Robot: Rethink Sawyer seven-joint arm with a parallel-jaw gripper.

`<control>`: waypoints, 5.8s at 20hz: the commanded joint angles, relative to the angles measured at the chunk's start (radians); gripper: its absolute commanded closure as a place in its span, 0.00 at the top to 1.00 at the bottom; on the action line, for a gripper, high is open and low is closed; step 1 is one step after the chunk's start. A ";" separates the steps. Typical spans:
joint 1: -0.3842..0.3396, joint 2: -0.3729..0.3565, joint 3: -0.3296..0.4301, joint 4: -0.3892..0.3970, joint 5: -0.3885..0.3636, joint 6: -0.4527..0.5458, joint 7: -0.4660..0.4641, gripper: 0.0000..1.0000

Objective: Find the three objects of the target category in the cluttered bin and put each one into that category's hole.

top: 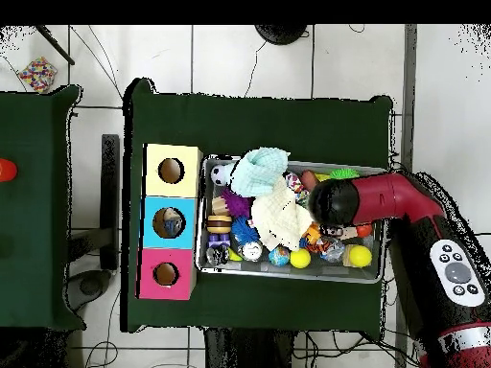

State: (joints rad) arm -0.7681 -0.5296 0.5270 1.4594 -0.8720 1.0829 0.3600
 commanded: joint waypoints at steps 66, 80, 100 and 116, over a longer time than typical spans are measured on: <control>-0.133 0.060 0.118 0.144 -0.102 -0.151 -0.164 1.00; -0.178 0.067 0.166 0.202 -0.085 -0.209 -0.154 1.00; -0.231 0.123 0.230 0.178 -0.052 -0.238 -0.219 1.00; -0.234 0.112 0.274 0.181 0.001 -0.168 -0.233 1.00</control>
State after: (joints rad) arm -1.0070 -0.4527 0.7262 1.6167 -0.9026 0.8943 0.3600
